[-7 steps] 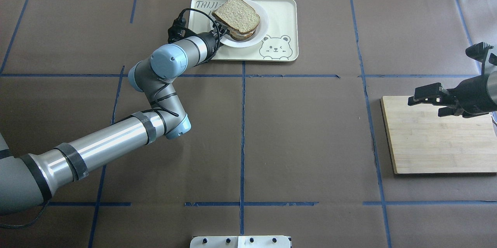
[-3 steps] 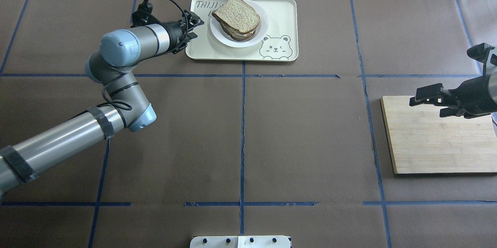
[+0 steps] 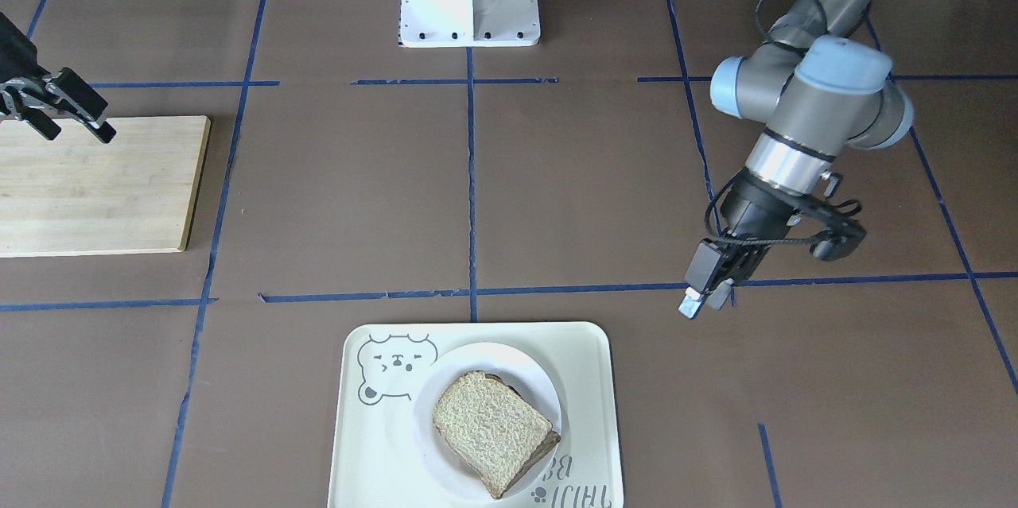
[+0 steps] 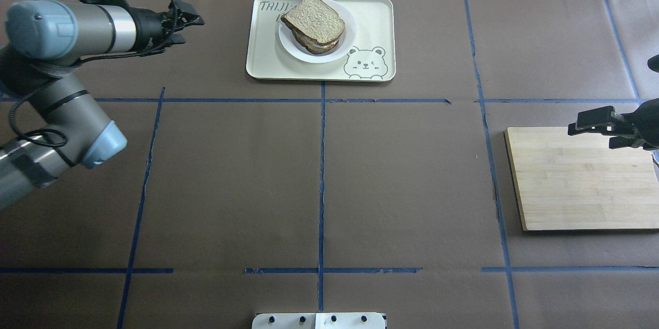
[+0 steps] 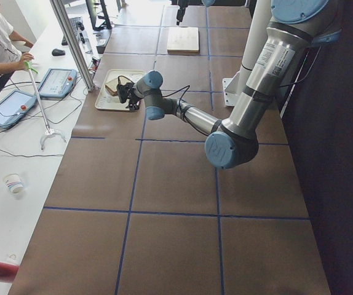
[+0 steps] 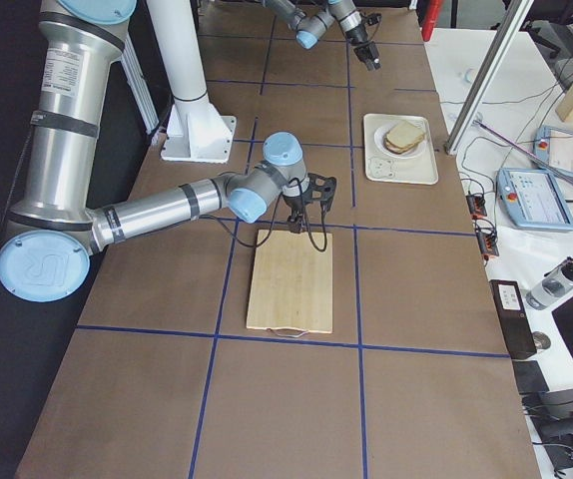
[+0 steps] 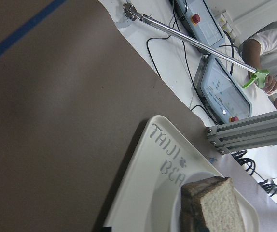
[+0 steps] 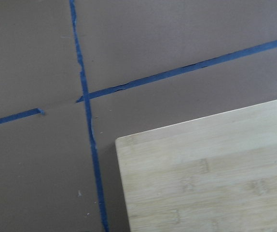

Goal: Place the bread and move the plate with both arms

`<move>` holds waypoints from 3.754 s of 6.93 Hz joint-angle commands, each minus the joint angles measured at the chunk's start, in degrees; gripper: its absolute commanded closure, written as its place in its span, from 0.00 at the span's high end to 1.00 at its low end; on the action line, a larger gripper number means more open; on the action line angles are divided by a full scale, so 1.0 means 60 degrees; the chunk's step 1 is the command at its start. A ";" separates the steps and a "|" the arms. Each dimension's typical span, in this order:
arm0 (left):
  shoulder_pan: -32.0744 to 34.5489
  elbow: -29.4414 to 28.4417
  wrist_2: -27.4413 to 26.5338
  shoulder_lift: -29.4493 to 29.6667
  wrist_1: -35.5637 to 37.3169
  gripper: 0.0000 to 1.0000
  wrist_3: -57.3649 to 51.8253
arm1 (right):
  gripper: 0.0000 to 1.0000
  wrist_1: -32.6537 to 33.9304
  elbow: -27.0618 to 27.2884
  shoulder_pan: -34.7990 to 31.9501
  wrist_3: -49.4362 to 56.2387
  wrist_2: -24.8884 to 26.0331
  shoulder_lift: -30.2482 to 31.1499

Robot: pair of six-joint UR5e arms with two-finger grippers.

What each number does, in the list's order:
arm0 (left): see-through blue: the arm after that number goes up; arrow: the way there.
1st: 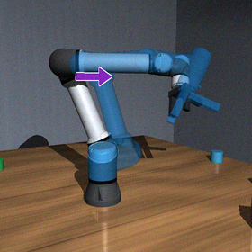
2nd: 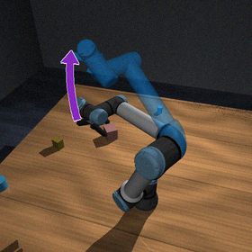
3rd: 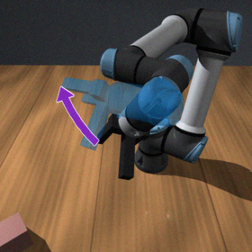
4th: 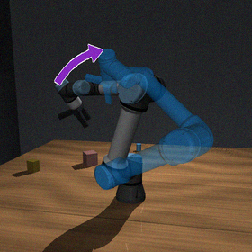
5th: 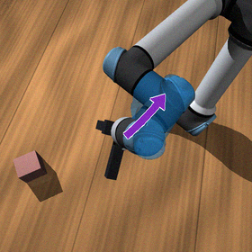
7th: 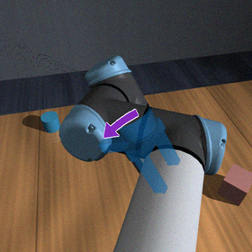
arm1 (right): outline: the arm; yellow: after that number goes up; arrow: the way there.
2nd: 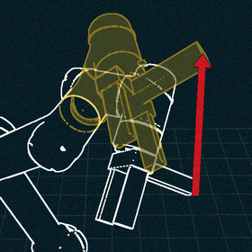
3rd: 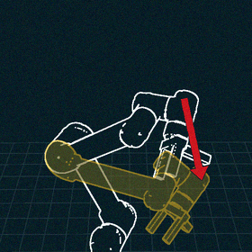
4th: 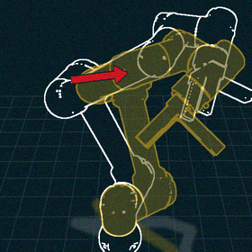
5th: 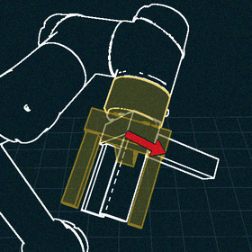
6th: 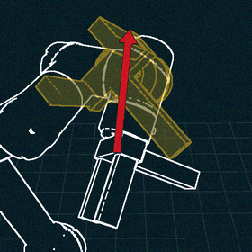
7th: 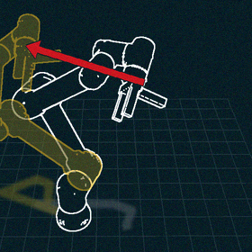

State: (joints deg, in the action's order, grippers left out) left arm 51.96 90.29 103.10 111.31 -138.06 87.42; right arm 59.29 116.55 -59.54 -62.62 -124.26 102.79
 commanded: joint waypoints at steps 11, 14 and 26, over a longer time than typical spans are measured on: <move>0.6838 0.2135 0.4745 -0.4577 0.9270 1.00 -1.6738 | 0.99 0.5631 -0.1672 -0.5063 1.1799 -0.2009 0.0504; 0.6795 0.1988 0.5111 -0.4649 0.9417 1.00 -1.6078 | 0.99 0.5587 -0.1685 -0.5048 1.1799 -0.1952 0.0461; 0.6780 0.1664 0.5361 -0.5045 0.9271 1.00 -1.6576 | 0.99 0.5485 -0.1715 -0.5019 1.1842 -0.2010 0.0476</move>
State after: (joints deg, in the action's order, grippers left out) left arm 92.67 99.78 135.26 81.08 -82.32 -11.88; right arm 92.24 106.29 -89.65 8.19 -136.32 105.64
